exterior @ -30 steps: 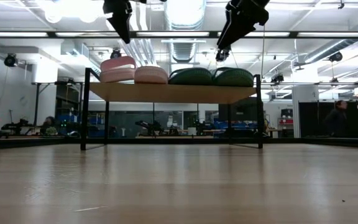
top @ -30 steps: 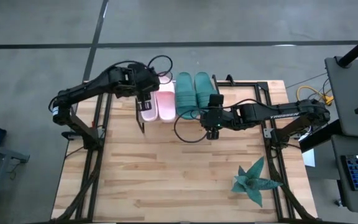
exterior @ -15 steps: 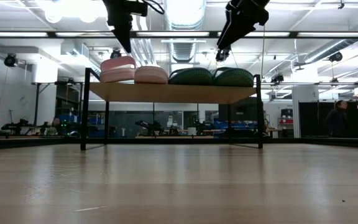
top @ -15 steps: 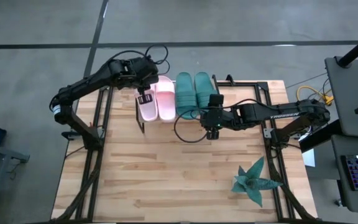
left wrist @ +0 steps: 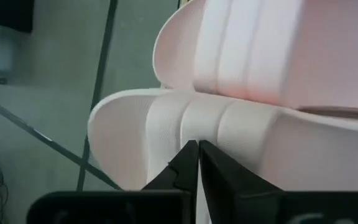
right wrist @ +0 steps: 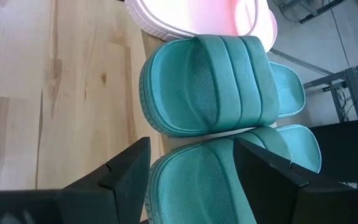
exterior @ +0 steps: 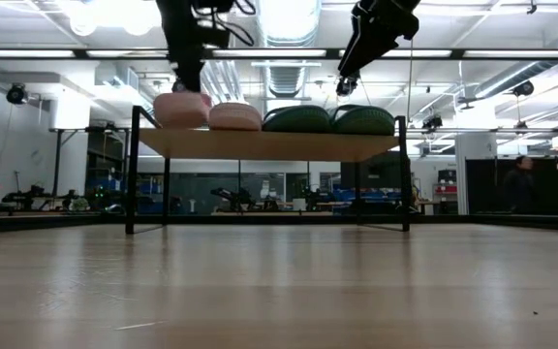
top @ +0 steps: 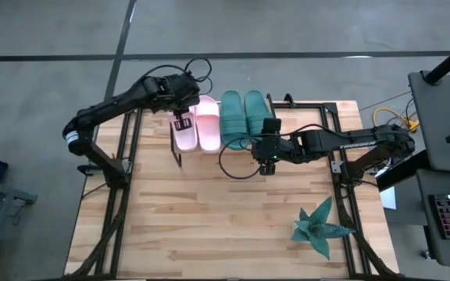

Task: Pick and place slides into the shelf
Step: Put the pink slipper on the shelf

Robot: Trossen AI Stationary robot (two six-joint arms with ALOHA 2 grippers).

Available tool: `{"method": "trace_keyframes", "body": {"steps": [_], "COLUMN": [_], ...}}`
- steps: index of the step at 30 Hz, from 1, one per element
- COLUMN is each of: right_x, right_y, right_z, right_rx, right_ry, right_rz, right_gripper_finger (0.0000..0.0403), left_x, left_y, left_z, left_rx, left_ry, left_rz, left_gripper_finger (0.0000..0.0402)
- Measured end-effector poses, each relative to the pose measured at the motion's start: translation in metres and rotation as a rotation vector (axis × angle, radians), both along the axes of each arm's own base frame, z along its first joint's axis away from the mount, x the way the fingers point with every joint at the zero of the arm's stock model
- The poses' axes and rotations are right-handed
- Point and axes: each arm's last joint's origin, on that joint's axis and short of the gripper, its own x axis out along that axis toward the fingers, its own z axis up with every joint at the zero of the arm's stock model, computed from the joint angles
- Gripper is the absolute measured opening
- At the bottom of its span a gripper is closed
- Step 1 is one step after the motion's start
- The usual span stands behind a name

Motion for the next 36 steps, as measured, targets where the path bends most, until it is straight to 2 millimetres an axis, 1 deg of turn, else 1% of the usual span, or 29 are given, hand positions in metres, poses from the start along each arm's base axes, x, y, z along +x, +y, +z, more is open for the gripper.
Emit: {"method": "trace_keyframes", "body": {"steps": [2, 4, 6, 13, 17, 21, 27, 32, 36], "right_x": [0.000, 0.000, 0.000, 0.000, 0.000, 0.000, 0.000, 0.000, 0.000], "right_y": [0.000, 0.000, 0.000, 0.000, 0.000, 0.000, 0.000, 0.000, 0.000], "right_z": [0.000, 0.000, 0.000, 0.000, 0.000, 0.000, 0.000, 0.000, 0.000], "right_rx": [0.001, 0.000, 0.000, 0.001, 0.001, 0.001, 0.001, 0.001, 0.001], "right_ry": [-0.001, 0.000, 0.000, -0.001, -0.001, -0.001, 0.000, -0.001, -0.001], "right_rz": [-0.001, 0.000, 0.000, -0.001, -0.001, -0.001, -0.001, -0.001, -0.002], "right_gripper_finger": [0.0219, 0.0219, 0.0219, 0.0219, 0.0219, 0.0219, 0.0219, 0.0219, 0.0219], "left_x": [0.002, 0.002, 0.007, 0.016, 0.015, 0.012, 0.000, -0.004, -0.003], "left_y": [0.004, 0.006, 0.009, 0.016, 0.016, 0.013, -0.004, -0.031, -0.054], "left_z": [-0.009, -0.020, -0.024, -0.038, -0.031, -0.014, 0.003, 0.017, 0.018], "left_rx": [-0.006, -0.048, -0.051, -0.089, -0.076, -0.055, -0.050, -0.031, 0.013], "left_ry": [0.013, 0.063, 0.058, 0.098, 0.080, 0.004, -0.041, -0.086, -0.057], "left_rz": [-0.004, -0.023, -0.030, -0.009, -0.005, 0.017, 0.017, -0.064, -0.122], "left_gripper_finger": [0.0005, 0.0005, 0.0005, 0.0005, 0.0005, 0.0005, 0.0012, 0.0054, 0.0099]}}
